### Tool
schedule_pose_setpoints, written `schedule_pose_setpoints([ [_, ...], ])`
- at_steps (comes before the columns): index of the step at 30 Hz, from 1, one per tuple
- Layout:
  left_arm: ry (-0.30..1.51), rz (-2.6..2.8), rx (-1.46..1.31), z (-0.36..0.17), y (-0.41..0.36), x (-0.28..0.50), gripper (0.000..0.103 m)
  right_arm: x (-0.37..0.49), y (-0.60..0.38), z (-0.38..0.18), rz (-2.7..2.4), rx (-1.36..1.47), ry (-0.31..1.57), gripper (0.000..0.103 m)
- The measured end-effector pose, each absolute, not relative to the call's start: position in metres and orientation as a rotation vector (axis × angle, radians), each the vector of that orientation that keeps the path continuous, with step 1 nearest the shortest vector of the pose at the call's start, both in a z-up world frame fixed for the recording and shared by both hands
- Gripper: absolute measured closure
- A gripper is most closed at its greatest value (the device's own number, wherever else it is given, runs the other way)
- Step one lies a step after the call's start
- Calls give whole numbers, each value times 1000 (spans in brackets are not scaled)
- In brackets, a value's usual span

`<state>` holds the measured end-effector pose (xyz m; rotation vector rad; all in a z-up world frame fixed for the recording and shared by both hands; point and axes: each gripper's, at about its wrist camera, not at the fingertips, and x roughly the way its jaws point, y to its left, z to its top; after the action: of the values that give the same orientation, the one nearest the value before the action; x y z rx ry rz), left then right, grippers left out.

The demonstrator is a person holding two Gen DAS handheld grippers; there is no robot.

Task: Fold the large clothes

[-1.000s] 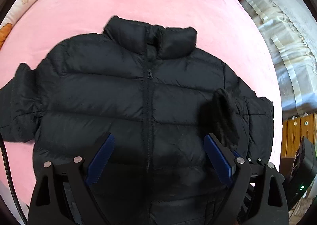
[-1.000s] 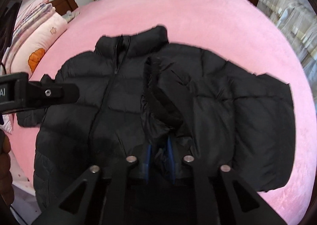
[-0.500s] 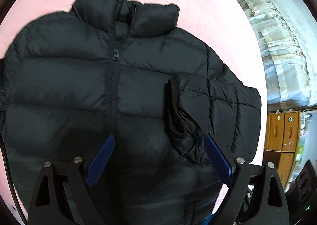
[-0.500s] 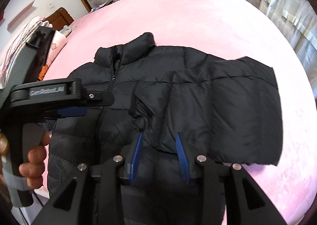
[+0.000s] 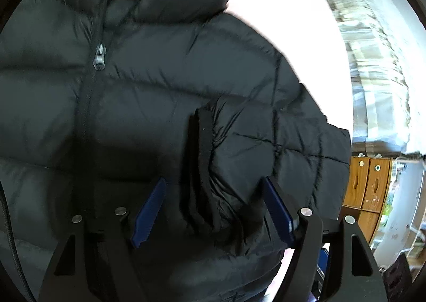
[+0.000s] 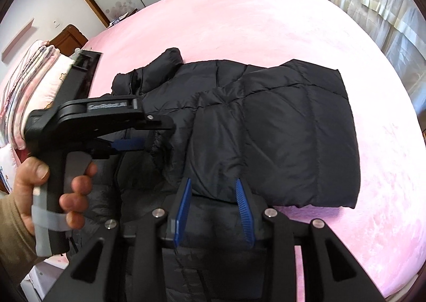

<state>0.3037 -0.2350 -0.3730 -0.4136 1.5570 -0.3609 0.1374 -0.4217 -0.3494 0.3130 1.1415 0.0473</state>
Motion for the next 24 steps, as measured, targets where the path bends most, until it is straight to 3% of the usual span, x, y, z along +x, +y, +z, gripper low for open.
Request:
schedule_pose_setpoints([
  [4,1579,-348,-461,-386,-244,305,31,135,-428,-351,39,322,1139,68],
  [5,1583,-357,-469,-387,-245,305,40,134,-430,-351,37,326,1137,68],
  [6,1589,-370,-478,-388,-249,305,65,133,-432,-352,35,330,1136,68],
  [9,1613,-376,-465,-389,-262,304,90,130,-437,-353,27,336,1129,68],
  [12,1559,-351,-400,-369,-273,302,95,129,-443,-353,8,334,1132,68],
  [24,1141,-355,-226,-231,-290,292,95,128,-471,-375,-86,347,1164,68],
])
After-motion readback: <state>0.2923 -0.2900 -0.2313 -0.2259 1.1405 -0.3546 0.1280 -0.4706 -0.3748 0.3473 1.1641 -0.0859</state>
